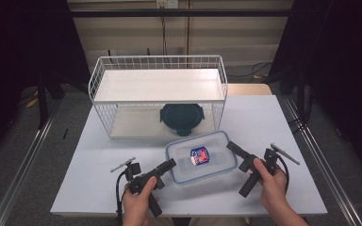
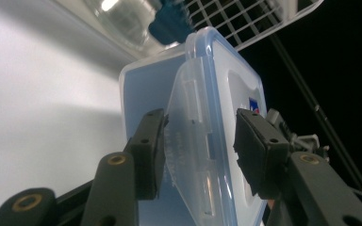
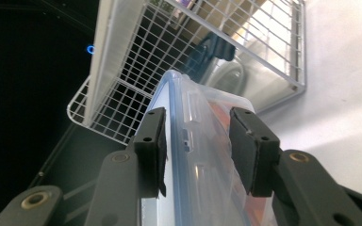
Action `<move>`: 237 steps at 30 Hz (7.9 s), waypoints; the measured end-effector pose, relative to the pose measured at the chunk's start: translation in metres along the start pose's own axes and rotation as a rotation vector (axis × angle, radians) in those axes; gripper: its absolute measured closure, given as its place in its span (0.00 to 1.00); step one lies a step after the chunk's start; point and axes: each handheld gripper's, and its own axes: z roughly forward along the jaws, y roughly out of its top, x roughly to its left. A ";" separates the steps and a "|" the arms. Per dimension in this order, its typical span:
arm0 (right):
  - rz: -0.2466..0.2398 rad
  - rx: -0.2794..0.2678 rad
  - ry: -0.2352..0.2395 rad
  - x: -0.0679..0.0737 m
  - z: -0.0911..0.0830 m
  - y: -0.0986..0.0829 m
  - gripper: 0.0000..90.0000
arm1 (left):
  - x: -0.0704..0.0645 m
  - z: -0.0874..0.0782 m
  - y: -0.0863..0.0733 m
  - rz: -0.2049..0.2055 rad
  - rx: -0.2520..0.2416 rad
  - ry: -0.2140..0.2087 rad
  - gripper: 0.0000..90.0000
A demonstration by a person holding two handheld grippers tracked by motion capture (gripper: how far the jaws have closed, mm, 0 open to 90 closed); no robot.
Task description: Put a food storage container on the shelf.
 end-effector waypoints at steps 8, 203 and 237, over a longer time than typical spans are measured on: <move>0.008 -0.046 0.051 0.011 0.003 -0.001 0.66 | -0.005 -0.007 0.009 0.033 -0.036 -0.025 0.61; -0.059 -0.368 0.037 0.139 0.199 0.065 0.38 | -0.037 0.025 0.242 0.137 -0.416 0.041 0.48; -0.073 -0.259 0.192 0.119 0.126 0.026 0.27 | -0.040 -0.010 0.159 0.266 -0.342 -0.081 0.25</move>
